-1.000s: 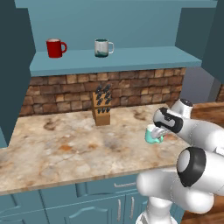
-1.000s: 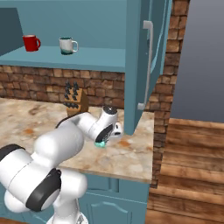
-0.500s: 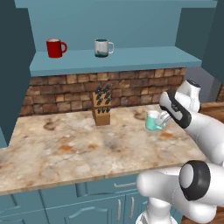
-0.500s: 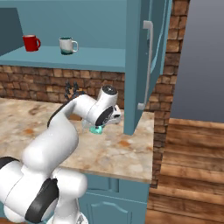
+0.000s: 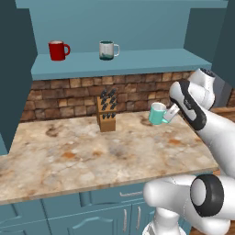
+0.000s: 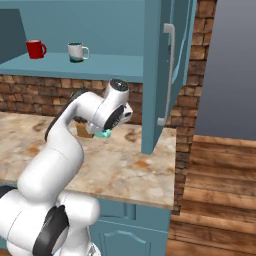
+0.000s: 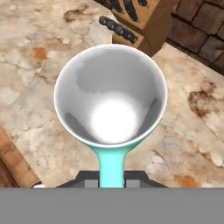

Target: Pick the mug on the counter and place it in the cabinet with the handle facing the right, like the mugs already inside.

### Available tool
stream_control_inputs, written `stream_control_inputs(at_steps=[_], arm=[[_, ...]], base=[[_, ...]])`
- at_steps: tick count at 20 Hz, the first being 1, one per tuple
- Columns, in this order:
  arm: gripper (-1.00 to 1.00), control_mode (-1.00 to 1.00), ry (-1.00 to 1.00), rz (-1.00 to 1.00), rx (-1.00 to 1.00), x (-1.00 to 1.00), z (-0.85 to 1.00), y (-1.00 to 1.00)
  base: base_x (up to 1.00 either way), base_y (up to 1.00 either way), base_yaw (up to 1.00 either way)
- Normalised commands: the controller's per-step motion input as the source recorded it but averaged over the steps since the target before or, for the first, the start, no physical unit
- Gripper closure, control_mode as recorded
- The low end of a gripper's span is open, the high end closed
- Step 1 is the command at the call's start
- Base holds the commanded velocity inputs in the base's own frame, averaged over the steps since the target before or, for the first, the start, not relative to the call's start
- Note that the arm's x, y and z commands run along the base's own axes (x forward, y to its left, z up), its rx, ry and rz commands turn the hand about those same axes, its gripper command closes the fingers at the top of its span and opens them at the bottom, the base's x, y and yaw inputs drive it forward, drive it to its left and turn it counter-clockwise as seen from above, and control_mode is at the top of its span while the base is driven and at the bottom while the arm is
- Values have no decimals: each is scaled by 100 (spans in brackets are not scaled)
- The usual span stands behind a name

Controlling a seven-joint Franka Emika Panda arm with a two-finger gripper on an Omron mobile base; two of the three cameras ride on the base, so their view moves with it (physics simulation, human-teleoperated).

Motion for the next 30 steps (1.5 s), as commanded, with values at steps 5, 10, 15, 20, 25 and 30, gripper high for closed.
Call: stream_control_inputs(at_steps=[5, 10, 15, 20, 25, 30], arm=[[100, -100, -15, 11, 0, -10, 64, 24], [100, -100, -15, 8, 0, -24, 57, 13], [100, -100, -10, 1, 0, -17, 41, 3], [100, -100, -1, 0, 0, -3, 55, 0], [100, -100, -5, 2, 0, -4, 66, 0], [100, -100, -8, 6, 0, 3, 46, 8]], base=[[0, 0, 0], [0, 0, 0], [0, 0, 0], [0, 0, 0], [0, 0, 0], [0, 0, 0]])
